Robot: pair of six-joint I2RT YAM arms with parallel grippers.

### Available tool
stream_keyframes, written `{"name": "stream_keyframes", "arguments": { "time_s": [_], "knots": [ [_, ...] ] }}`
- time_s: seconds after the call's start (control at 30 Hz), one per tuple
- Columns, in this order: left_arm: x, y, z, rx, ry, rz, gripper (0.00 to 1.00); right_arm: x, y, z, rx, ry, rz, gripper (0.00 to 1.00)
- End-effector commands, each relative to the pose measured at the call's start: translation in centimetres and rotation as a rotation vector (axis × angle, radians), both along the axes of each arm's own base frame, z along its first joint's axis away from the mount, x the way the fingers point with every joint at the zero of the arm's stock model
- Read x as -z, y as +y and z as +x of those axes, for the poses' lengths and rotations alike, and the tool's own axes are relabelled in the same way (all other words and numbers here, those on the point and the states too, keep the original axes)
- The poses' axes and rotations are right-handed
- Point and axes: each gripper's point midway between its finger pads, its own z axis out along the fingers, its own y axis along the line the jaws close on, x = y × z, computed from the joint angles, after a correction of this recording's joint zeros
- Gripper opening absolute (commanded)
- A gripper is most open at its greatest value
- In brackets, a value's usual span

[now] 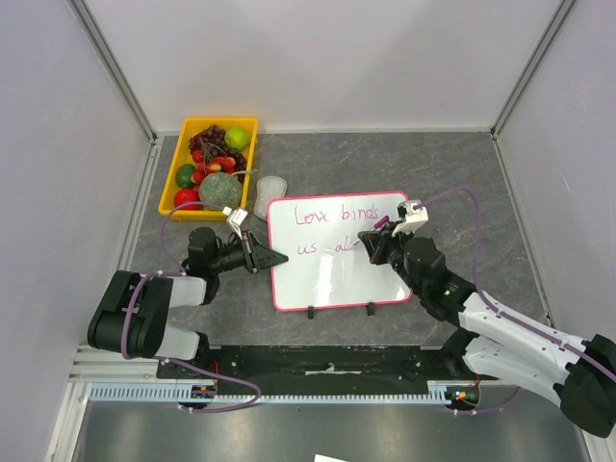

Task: Write a sentence on the whiteboard
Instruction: Write with the whiteboard marker on the whiteboard.

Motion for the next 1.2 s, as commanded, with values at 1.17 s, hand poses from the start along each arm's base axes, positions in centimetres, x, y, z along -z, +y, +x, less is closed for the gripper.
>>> {"name": "stream_keyframes", "arguments": {
  "time_s": [1.17],
  "knots": [
    [0.1,0.2,0.6,-0.020,-0.064,0.031,0.02,-4.2,-1.7,2.8,0.113,-0.085,-0.033,0.00]
  ]
}}
